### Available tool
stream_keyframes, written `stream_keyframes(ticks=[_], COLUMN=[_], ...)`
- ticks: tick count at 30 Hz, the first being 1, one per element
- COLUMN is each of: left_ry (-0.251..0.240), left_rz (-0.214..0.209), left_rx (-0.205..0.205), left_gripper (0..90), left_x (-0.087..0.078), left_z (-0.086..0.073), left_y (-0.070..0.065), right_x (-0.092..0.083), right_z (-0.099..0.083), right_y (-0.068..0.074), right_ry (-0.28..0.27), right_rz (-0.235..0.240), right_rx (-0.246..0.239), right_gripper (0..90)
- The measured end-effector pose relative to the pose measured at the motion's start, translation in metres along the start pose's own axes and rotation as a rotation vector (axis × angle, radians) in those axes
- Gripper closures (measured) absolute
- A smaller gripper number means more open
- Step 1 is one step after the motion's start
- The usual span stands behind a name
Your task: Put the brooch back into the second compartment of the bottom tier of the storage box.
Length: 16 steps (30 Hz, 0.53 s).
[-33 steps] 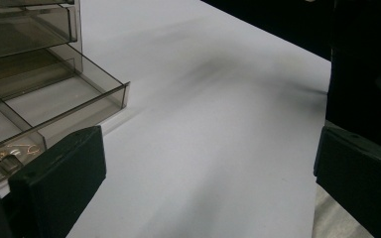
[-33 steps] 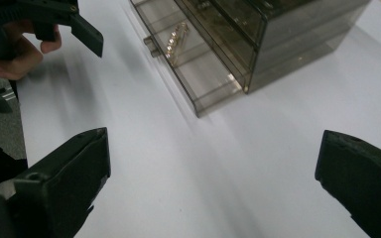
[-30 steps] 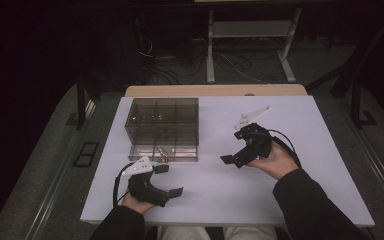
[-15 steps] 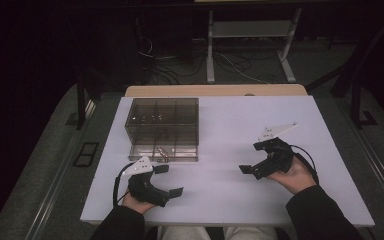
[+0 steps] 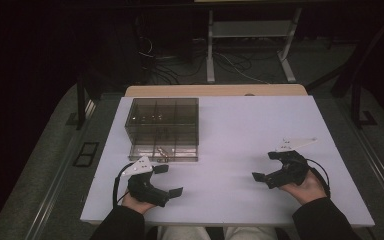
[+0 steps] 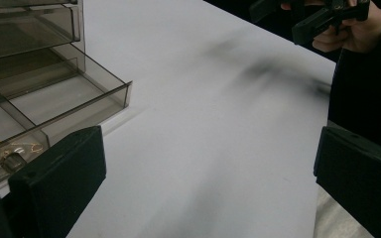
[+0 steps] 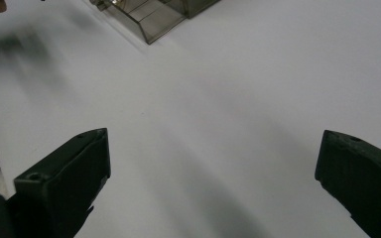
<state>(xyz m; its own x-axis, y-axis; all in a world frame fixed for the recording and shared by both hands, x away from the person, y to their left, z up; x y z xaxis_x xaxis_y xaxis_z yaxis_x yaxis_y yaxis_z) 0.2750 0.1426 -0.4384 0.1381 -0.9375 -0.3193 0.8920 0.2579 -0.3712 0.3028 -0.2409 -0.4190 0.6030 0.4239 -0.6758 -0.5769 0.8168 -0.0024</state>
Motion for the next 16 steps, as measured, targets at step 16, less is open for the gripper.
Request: stream_keyframes(ticks=[16], left_ry=[-0.003], left_rz=[0.000], left_rx=[0.002], left_gripper=[0.0], left_x=[0.000], left_z=[0.001], left_y=[0.000], right_x=[-0.016], right_z=[-0.030], right_y=[-0.011], right_ry=[-0.037], right_rz=[-0.038], right_rx=[0.084], right_gripper=[0.4])
Point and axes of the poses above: each handheld gripper's, and its own axes: x roughly forward along the jaws, z roughly out of its top, y roughly to its left, the point moved 3 cm from there along x, roughly forward along the jaws, and after that the axes turned 15 degrees about -z, right-handed, at the moved point
